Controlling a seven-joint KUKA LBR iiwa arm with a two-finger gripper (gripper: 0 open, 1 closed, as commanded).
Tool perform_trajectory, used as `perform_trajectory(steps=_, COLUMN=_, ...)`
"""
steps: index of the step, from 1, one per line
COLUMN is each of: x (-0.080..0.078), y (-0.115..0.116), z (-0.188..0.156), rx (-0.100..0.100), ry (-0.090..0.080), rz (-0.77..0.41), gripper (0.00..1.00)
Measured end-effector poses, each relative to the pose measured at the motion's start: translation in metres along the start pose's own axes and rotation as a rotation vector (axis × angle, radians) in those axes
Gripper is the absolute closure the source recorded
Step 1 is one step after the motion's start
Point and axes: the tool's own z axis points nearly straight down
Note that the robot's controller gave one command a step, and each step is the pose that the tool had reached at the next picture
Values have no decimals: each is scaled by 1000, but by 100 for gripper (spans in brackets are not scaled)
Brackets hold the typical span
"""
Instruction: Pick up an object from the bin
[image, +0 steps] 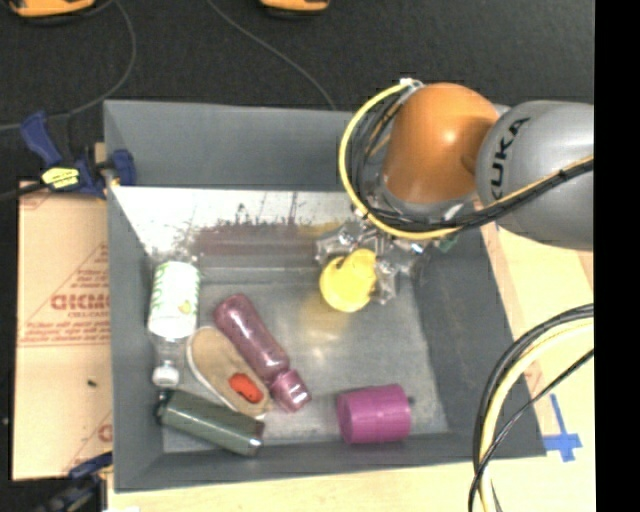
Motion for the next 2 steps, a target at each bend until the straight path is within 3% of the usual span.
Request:
perform_trajectory(steps=1, x=1, y=2, z=-28, rx=-10, ry=6, rz=4, gripper=100)
perform_trajectory(steps=2, x=-2, y=-3, z=-40, rx=6, ry=-7, rz=8, gripper=100)
